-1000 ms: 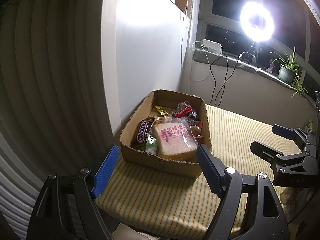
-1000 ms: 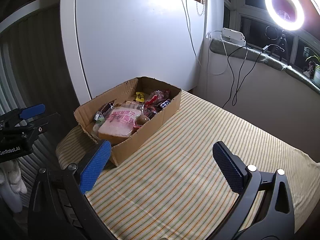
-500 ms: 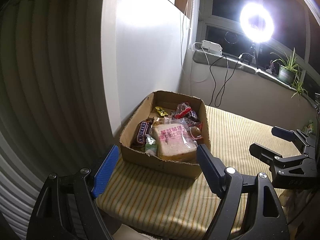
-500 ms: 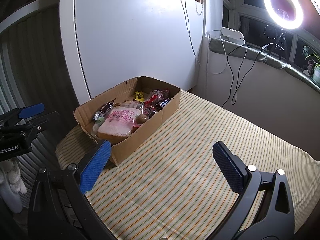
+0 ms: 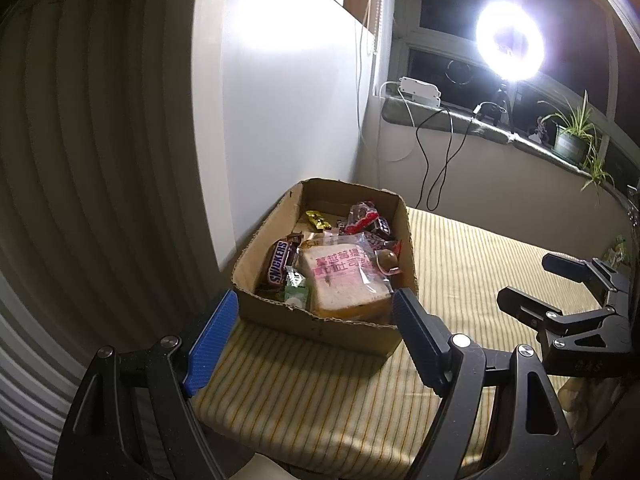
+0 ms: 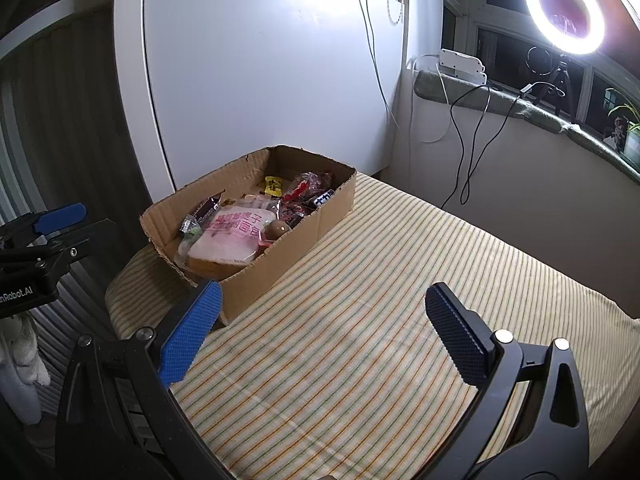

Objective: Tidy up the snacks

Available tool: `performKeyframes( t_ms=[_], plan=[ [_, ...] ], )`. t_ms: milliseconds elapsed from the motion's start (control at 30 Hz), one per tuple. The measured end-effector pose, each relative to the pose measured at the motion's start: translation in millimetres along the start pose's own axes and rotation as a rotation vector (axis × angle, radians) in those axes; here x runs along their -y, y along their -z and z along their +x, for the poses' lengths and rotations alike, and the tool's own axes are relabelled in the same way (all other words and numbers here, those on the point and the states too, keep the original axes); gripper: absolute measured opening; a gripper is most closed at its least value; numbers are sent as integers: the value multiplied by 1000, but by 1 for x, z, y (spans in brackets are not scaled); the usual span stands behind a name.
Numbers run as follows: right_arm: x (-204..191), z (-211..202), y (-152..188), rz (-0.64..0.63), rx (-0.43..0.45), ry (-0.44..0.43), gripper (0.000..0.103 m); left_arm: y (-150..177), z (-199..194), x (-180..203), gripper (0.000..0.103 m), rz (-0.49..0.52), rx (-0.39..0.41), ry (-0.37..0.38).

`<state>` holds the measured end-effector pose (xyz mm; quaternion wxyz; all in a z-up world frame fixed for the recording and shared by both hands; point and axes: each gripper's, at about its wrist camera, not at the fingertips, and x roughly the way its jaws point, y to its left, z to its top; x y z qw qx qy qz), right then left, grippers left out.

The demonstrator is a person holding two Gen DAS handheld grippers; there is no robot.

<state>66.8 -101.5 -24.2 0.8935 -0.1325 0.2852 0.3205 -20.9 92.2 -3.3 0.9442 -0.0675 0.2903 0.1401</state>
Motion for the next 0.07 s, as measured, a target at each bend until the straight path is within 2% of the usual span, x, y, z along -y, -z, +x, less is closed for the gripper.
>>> performKeyframes(
  t_ms=[67],
  plan=[
    [0, 1, 1, 3, -1, 4, 103, 1, 1, 2, 80, 3, -4, 0]
  ],
)
